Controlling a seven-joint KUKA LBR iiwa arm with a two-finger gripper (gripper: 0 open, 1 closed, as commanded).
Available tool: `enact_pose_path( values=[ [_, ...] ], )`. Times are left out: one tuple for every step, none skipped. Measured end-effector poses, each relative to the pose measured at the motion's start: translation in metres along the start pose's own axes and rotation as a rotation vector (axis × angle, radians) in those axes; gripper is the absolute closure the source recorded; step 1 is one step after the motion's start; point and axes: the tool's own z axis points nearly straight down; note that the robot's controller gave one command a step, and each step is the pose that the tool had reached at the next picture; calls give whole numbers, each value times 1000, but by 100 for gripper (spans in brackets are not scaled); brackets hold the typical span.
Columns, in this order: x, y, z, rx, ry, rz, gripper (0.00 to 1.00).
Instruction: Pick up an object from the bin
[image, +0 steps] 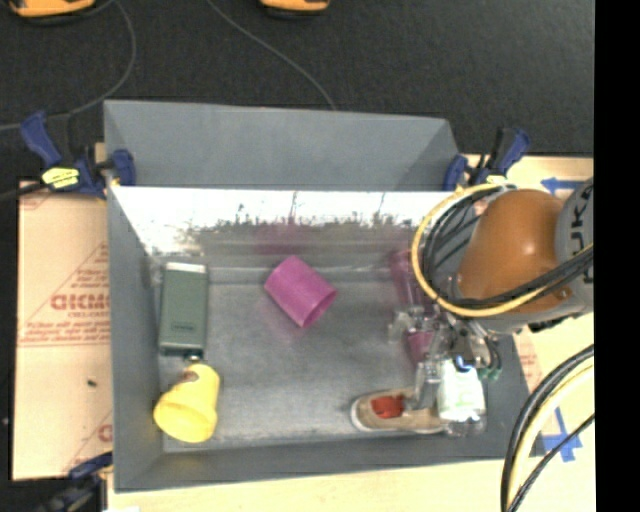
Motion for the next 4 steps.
enact_pose_path(
  values=[
    [-2, 0, -4, 1, -8, -4, 0],
    [16, -9, 50, 2, -8, -132, 0],
    [27, 36, 75, 3, -17, -125, 100],
    [27, 36, 75, 3, -17, -125, 100]
  ],
)
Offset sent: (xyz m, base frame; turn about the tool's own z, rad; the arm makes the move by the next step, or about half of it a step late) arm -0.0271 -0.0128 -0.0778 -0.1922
